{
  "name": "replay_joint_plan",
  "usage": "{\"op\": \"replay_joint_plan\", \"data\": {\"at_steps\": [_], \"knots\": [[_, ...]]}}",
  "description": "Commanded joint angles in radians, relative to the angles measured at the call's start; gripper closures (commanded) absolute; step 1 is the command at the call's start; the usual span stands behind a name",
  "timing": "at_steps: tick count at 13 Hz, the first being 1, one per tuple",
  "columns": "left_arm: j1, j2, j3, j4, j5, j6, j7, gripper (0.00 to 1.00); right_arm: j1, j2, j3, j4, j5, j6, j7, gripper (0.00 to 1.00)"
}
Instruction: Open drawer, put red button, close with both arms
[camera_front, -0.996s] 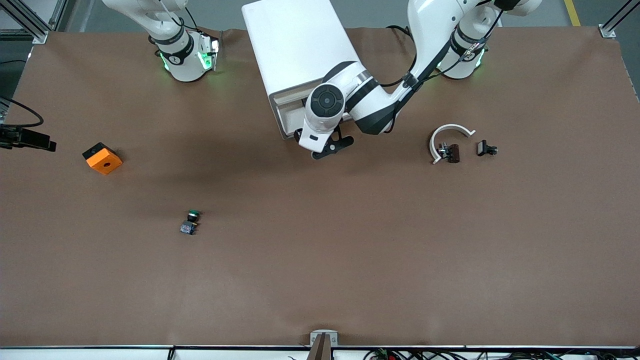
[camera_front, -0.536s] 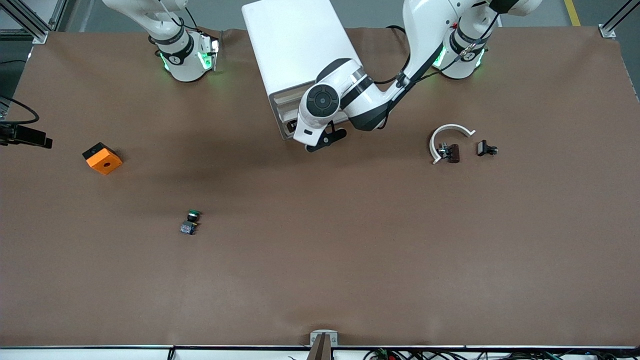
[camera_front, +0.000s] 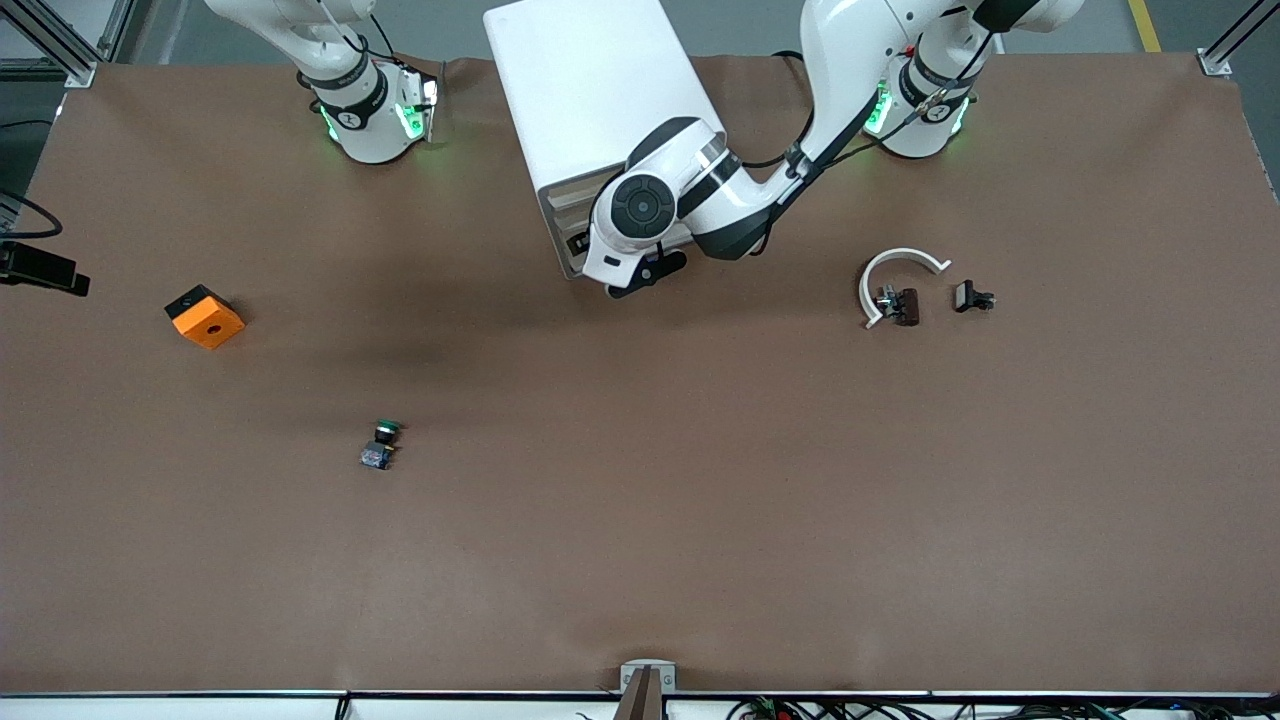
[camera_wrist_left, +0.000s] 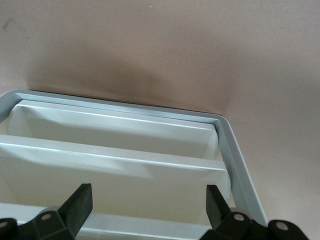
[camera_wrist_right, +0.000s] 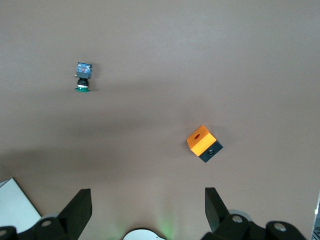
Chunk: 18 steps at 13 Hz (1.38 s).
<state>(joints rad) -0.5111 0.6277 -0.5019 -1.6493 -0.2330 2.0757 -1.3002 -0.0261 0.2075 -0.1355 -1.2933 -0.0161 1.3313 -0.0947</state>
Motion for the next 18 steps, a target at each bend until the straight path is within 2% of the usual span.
{"op": "replay_joint_plan", "data": {"at_steps": [1,5,7,9,11,14,16,18], "knots": [[0.014,0.003,-0.023,0.005,-0.034,-0.003,-0.01,0.0,-0.008,-0.023,0.011,-0.006,0.027,-0.017,0.03,0.0],[0.063,0.0,-0.018,0.041,-0.029,-0.025,-0.007,0.0,-0.034,-0.132,0.008,-0.006,0.028,-0.043,0.03,0.0],[0.088,-0.011,0.003,0.078,-0.011,-0.087,0.004,0.0,-0.049,-0.14,0.008,-0.009,0.03,-0.067,0.03,0.0],[0.136,-0.034,0.005,0.103,0.074,-0.12,0.024,0.0,-0.049,-0.178,0.008,-0.093,0.03,-0.029,0.03,0.0],[0.181,-0.072,0.003,0.105,0.151,-0.149,0.137,0.0,-0.046,-0.22,0.01,-0.158,0.03,0.005,0.03,0.0],[0.261,-0.164,0.0,0.102,0.153,-0.277,0.3,0.0,-0.043,-0.261,0.013,-0.224,0.03,0.04,0.03,0.0],[0.31,-0.242,0.002,0.094,0.155,-0.368,0.408,0.0,-0.044,-0.341,0.013,-0.338,0.028,0.115,0.029,0.0],[0.383,-0.313,0.0,0.091,0.155,-0.452,0.531,0.0,-0.043,-0.39,0.016,-0.409,0.027,0.155,0.029,0.0]]}}
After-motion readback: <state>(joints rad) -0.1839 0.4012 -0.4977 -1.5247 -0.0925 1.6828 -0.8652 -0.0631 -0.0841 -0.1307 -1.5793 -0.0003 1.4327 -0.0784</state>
